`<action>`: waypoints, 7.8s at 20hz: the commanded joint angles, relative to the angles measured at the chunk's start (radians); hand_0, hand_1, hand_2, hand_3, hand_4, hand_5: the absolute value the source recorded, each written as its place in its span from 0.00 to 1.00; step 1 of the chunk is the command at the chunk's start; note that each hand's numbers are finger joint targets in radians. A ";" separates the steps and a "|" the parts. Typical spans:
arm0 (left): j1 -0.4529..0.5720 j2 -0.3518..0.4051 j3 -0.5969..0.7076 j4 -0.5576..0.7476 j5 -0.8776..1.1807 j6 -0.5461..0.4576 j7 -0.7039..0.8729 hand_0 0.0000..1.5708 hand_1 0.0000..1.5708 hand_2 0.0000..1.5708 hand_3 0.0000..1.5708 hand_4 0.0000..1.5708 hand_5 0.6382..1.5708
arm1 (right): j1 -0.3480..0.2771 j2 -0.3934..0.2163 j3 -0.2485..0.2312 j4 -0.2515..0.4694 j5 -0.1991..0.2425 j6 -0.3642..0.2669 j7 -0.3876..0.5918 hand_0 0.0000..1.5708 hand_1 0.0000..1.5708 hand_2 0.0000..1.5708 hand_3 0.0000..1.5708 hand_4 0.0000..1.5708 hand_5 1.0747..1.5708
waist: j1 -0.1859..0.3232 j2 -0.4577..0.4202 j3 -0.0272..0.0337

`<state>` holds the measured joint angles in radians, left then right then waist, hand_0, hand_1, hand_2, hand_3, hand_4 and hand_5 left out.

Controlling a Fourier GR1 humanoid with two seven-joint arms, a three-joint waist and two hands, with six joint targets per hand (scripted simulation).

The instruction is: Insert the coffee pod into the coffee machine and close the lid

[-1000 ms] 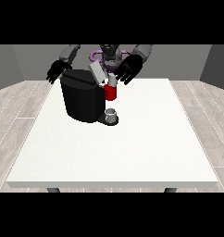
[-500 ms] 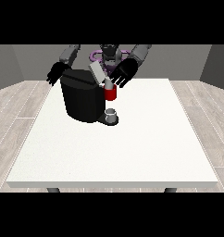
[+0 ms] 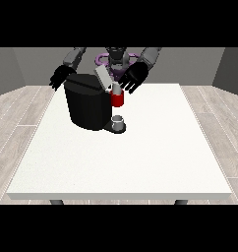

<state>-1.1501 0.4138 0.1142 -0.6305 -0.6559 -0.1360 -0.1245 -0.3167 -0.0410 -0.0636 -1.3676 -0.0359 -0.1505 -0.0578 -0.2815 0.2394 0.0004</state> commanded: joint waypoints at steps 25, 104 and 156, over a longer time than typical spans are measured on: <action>-0.007 -0.020 -0.030 -0.008 -0.061 0.002 0.001 0.67 0.67 0.71 0.61 0.23 1.00 | -0.030 -0.023 -0.049 0.044 -0.021 -0.008 -0.037 0.00 0.00 0.00 0.00 0.26 1.00 | 0.042 0.016 0.0000; 0.839 -0.352 0.091 -0.636 0.645 -0.155 0.027 0.00 0.00 0.00 0.00 0.00 1.00 | -0.117 -0.174 -0.070 0.181 -0.045 0.256 -0.011 0.00 0.00 0.00 0.00 0.00 1.00 | 0.431 -0.240 -0.0002; 0.871 -0.285 0.066 -0.709 0.701 -0.054 -0.017 0.00 0.00 0.00 0.00 0.12 1.00 | -0.457 -0.005 0.084 0.326 0.146 0.217 -0.070 0.00 0.00 0.00 0.00 0.08 1.00 | 0.386 -0.179 -0.0005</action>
<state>-0.2644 0.1212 0.1662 -1.3494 0.0434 -0.1998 -0.1059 -0.7992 -0.0736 0.0013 -1.0214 0.1161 0.0399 -0.0699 0.1329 0.0559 0.0000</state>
